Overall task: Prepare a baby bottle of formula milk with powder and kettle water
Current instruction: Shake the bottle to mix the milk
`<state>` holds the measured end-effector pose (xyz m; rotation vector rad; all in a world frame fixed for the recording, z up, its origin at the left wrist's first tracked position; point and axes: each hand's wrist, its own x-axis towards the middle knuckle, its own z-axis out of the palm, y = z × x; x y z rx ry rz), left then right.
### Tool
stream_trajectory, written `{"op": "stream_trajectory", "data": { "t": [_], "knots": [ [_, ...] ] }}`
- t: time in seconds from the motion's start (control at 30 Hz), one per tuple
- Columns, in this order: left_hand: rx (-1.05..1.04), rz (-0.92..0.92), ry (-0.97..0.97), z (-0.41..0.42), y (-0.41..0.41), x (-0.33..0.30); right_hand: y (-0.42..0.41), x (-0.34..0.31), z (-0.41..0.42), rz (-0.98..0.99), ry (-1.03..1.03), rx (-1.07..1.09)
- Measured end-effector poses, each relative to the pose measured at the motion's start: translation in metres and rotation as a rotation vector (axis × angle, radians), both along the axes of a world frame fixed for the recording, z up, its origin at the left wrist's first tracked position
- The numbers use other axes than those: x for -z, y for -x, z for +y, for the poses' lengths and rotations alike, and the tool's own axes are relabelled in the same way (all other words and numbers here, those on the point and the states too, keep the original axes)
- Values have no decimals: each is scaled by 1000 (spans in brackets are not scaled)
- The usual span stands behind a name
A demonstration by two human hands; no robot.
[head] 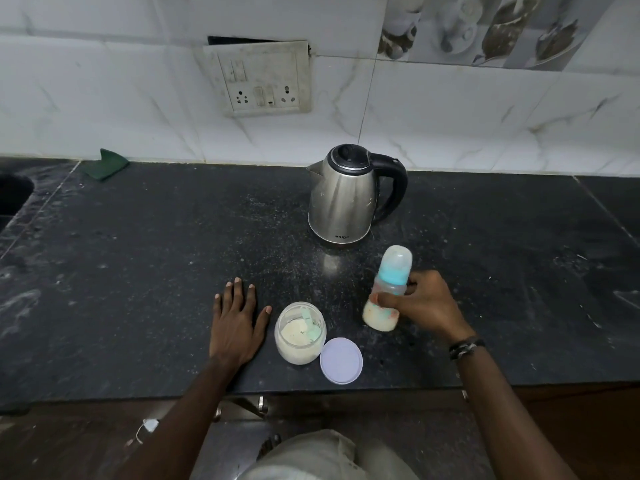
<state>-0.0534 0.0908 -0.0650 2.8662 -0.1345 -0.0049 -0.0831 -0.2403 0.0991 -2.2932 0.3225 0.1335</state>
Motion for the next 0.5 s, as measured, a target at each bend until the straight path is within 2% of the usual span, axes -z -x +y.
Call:
{"op": "stream_trajectory", "data": {
  "t": [0.07, 0.17, 0.23, 0.3, 0.37, 0.43, 0.5],
  "knots": [
    [0, -4, -7, 0, -1, 0, 1, 1, 1, -65, 66, -22],
    [1, 0, -5, -1, 0, -1, -2, -4, 0, 37, -53, 88],
    [1, -7, 2, 0, 0, -1, 0, -4, 2, 6, -47, -16],
    [1, -8, 3, -1, 0, -1, 0, -3, 1, -45, 36, -7],
    [0, -5, 2, -1, 1, -1, -3, -3, -1, -5, 19, 72],
    [-1, -6, 7, 0, 0, -1, -1, -1, -3, 52, 9, 19],
    [0, -10, 3, 0, 0, -2, 2, -1, -1, 17, 50, -18]
  ]
}}
